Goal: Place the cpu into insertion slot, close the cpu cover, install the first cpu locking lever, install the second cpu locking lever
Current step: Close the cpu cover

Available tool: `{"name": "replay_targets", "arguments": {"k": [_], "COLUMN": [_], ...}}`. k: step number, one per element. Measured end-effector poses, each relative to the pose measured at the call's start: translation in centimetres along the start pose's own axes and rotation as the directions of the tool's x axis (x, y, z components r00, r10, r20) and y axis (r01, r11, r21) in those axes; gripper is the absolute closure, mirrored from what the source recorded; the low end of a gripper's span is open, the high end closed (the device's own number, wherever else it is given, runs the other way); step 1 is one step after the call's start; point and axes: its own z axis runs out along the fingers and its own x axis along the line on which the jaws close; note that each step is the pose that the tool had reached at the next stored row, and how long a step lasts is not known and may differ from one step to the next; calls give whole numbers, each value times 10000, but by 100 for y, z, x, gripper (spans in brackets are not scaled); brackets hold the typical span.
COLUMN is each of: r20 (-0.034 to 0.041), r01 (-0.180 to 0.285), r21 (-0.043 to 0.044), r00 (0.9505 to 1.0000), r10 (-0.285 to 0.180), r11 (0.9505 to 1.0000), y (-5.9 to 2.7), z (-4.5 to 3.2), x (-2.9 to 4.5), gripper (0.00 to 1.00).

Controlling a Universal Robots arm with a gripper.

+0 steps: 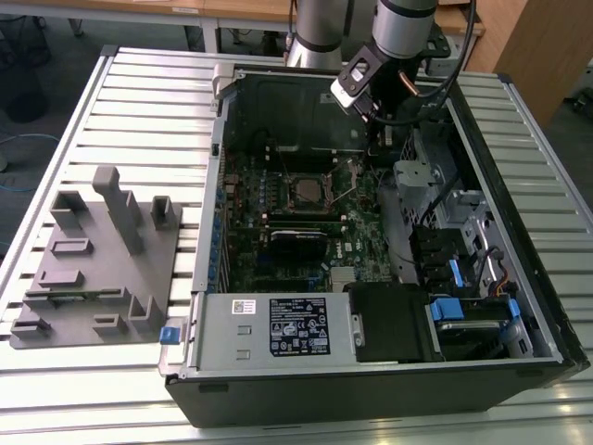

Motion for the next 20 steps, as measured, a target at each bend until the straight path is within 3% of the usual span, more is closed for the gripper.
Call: {"name": "replay_targets", "arguments": {"k": [6,20], "r20": [0,75], "r01": [0,4], "r21": [0,-2], "r00": [10000,10000], "r10": [0,-4], "r11": [10000,10000], "y": [-1,-9], "z": [19,184], "x": [-1,-4], "gripper": [90,90]}}
